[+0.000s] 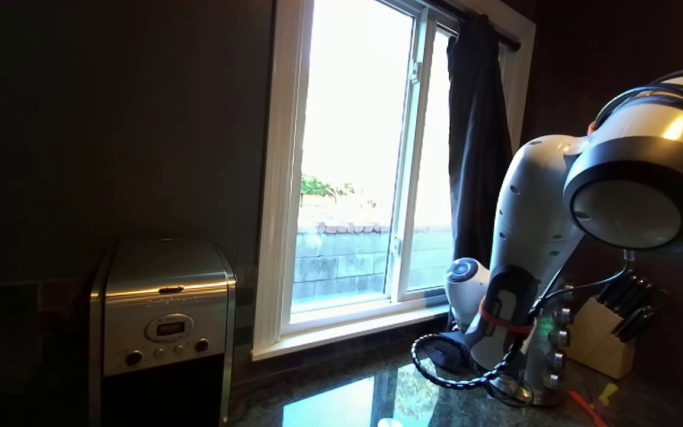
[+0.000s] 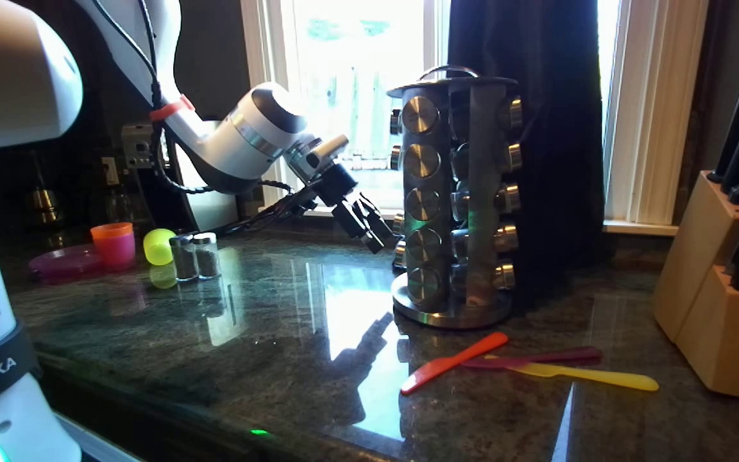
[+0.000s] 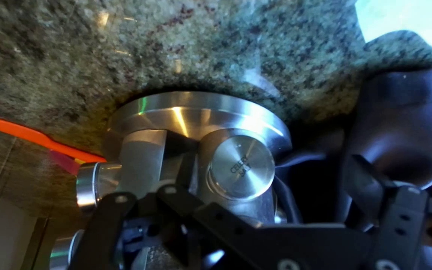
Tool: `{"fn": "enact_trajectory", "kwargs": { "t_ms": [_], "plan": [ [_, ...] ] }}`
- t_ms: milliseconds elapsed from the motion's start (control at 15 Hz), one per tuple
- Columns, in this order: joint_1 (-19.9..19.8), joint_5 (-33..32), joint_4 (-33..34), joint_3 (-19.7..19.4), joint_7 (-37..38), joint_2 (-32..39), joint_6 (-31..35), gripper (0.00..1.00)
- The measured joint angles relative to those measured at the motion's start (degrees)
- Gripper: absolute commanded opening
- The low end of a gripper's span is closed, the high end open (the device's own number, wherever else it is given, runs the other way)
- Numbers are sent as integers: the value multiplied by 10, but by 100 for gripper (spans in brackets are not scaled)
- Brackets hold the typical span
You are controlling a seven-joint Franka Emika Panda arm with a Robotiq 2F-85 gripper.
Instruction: Remove one bottle from the rack
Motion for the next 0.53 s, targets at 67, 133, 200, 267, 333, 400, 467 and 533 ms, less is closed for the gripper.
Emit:
{"fn": "enact_trajectory", "kwargs": {
  "t_ms": [67, 133, 200, 267, 333, 400, 467, 533],
  "plan": [
    [0, 18, 0, 0, -15, -3, 0, 100],
    [-1, 35, 0, 0, -28, -7, 0, 100],
    [-1, 49, 0, 0, -41, -10, -1, 100],
    [-2, 62, 0, 1, -52, -14, -1, 100],
    [-4, 73, 0, 2, -63, -17, -1, 100],
    [-5, 83, 0, 3, -72, -21, -1, 100],
    [-8, 92, 0, 5, -82, -25, -1, 100],
    [-10, 100, 0, 7, -90, -29, -1, 100]
  ]
}}
